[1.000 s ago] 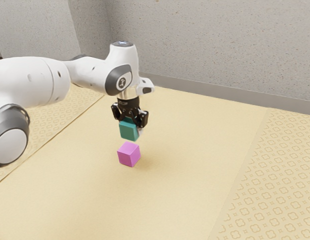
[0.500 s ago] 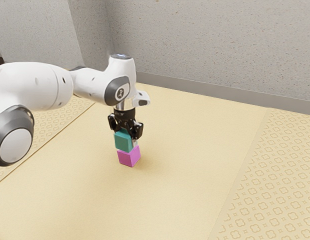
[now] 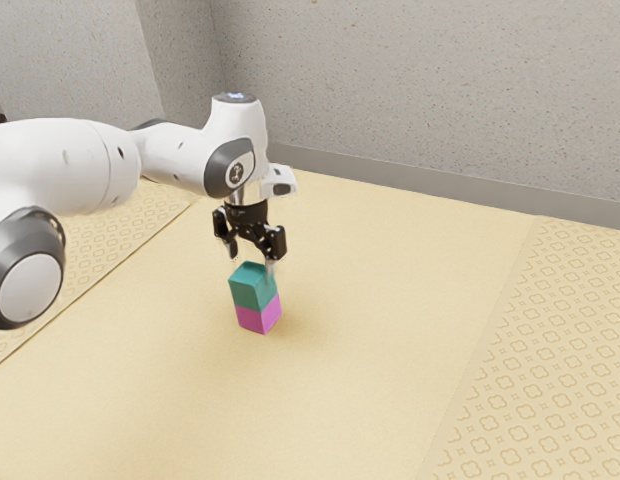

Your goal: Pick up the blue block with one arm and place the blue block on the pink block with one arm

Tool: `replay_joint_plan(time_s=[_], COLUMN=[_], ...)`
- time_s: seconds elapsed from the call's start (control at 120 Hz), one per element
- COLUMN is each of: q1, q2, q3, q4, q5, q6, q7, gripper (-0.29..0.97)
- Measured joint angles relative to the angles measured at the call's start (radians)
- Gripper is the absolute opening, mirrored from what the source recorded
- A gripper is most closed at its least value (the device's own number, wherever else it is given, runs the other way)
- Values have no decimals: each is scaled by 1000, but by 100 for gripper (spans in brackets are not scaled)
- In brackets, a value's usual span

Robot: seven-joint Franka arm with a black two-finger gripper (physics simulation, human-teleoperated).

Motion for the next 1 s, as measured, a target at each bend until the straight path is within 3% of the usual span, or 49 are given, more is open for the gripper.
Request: replay_joint_plan(time_s=[0.225, 0.533, 0.633, 0.775, 1.0], q1=[-3, -124, -173, -226, -272], q2=[-57, -380, -493, -520, -522], q3=[-3, 13, 13, 12, 13], q4=[105, 31, -50, -73, -75], q5=[44, 170, 260, 313, 333], q6=[-40, -191, -232, -283, -318], q7=[12, 21, 19, 15, 11], gripper=[66, 67, 68, 68, 68])
